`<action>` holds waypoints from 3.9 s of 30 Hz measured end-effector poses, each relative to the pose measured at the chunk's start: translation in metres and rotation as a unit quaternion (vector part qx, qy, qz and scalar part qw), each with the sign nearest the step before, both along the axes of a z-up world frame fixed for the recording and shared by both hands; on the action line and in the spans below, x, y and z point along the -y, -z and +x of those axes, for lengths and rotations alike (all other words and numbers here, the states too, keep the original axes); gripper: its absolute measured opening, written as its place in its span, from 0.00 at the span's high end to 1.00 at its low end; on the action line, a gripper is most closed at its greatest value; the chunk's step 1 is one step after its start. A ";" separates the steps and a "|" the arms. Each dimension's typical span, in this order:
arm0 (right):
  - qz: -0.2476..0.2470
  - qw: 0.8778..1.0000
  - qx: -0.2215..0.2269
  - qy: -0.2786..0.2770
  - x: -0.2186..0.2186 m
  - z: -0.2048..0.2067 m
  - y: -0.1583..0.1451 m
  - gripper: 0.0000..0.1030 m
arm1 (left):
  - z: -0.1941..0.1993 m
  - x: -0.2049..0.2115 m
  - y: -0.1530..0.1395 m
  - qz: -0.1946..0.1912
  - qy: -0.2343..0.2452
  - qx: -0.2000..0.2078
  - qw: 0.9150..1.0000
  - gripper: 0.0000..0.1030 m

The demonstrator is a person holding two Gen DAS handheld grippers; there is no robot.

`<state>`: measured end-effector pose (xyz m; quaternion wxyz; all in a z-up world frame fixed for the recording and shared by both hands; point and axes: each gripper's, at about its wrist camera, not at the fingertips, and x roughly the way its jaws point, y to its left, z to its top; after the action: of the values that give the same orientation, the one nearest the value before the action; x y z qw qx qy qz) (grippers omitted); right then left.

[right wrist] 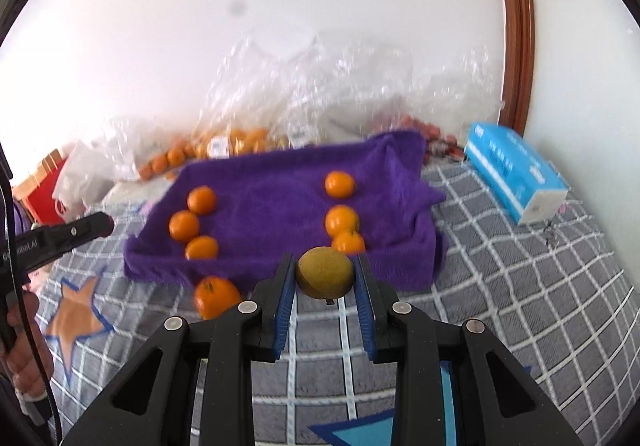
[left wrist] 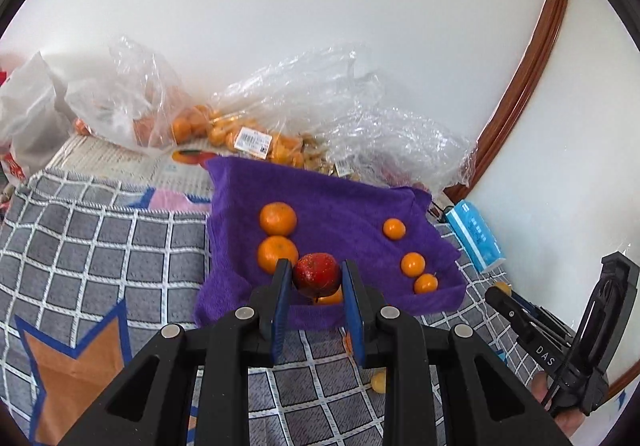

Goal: Organize fruits
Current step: 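Carry the yellow-green citrus onto the towel with the right tool while the left tool carries the red fruit there, then lower the citrus onto the towel and open the right tool while the left tool releases the red fruit, then grasp the small yellow citrus on the bed cover with the right tool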

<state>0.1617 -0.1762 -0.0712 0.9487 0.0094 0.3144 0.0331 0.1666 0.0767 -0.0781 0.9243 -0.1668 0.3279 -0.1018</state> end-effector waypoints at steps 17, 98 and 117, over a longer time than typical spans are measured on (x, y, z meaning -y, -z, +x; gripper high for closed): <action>0.008 1.000 0.025 -0.012 -0.011 0.051 -0.016 0.72 | 0.048 -0.002 0.001 0.006 -0.020 0.016 1.000 0.77; 0.002 1.000 -0.022 -0.010 -0.003 0.094 0.049 0.61 | 0.073 0.007 0.074 -0.012 0.046 -0.057 0.997 0.62; 0.000 0.999 -0.039 -0.009 -0.020 0.052 0.042 0.50 | 0.067 -0.019 0.058 -0.026 -0.026 -0.020 0.999 0.58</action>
<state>0.2138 -0.1563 -0.1130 0.9355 0.0080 0.3509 0.0410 0.2331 0.0959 -0.1360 0.9151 -0.2017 0.3391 -0.0827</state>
